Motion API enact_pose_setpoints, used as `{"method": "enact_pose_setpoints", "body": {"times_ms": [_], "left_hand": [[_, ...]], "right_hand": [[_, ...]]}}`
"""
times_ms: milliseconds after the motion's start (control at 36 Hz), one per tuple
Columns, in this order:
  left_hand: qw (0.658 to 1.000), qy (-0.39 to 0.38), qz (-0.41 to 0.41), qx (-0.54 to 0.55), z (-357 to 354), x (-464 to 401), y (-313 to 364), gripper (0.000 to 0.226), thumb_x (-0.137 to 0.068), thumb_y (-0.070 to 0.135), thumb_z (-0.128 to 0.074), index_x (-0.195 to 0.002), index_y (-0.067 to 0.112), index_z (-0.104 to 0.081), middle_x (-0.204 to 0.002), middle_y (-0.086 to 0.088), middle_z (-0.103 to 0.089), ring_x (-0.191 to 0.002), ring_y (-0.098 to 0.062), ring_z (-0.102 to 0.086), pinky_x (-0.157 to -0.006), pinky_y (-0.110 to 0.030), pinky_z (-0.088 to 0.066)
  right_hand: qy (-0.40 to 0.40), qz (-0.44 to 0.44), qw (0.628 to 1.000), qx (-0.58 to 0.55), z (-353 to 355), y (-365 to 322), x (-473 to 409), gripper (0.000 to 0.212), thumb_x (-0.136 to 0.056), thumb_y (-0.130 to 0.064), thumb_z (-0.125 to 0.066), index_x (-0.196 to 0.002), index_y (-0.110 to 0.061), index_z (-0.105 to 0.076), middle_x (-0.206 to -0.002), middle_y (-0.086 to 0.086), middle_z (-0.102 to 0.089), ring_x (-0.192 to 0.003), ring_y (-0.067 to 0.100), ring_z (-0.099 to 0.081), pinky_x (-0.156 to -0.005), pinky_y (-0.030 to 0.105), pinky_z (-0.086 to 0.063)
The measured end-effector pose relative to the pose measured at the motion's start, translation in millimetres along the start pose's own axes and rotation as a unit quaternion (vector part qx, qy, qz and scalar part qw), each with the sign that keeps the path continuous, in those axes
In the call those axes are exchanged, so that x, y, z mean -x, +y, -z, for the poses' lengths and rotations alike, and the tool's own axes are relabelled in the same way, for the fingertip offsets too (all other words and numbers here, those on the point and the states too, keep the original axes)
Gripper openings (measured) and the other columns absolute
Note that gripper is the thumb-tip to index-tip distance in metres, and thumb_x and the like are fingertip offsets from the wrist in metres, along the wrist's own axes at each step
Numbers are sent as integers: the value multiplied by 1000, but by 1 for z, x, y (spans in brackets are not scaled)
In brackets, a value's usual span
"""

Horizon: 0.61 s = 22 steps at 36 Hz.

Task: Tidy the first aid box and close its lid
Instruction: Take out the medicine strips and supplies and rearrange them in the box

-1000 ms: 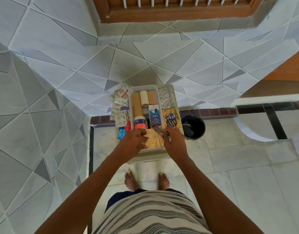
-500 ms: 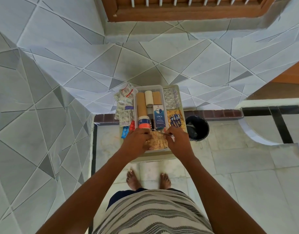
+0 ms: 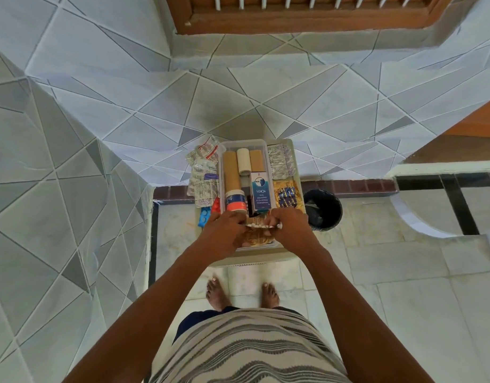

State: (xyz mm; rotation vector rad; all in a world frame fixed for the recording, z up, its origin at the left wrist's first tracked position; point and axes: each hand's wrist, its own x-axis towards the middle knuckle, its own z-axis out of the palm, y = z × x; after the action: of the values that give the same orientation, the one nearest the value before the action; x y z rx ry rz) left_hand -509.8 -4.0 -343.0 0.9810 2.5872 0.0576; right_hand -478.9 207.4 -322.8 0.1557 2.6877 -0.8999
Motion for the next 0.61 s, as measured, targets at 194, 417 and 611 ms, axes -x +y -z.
{"method": "enact_pose_setpoints", "body": {"times_ms": [194, 417, 611], "left_hand": [[996, -52, -4, -67, -1, -2, 3, 40, -94, 41, -52, -133, 30, -54, -143, 5, -52, -142, -23, -32, -111, -56, -22], [987, -95, -13, -126, 4, -4, 4, 47, -96, 39, -51, -140, 24, -47, -146, 1, -49, -142, -26, -31, -109, -57, -22], [992, -62, 5, -110, 8, -2, 9, 32, -90, 34, -60, -120, 24, -62, -130, 2, -63, -131, -22, -48, -111, -53, -22]], "right_hand": [[-13, -11, 996, 90, -9, -14, -7, 22, -81, -11, -68, -75, -27, -53, -95, -2, -71, -107, 25, -53, -92, 41, -32], [-17, 1, 980, 196, -17, -21, -8, 27, -86, -25, -71, -112, -22, -62, -116, 5, -63, -121, 28, -45, -104, 49, -27], [21, -28, 985, 166, -17, -23, -8, 18, -85, -20, -68, -102, -27, -66, -102, -2, -65, -115, 23, -45, -90, 43, -21]]}}
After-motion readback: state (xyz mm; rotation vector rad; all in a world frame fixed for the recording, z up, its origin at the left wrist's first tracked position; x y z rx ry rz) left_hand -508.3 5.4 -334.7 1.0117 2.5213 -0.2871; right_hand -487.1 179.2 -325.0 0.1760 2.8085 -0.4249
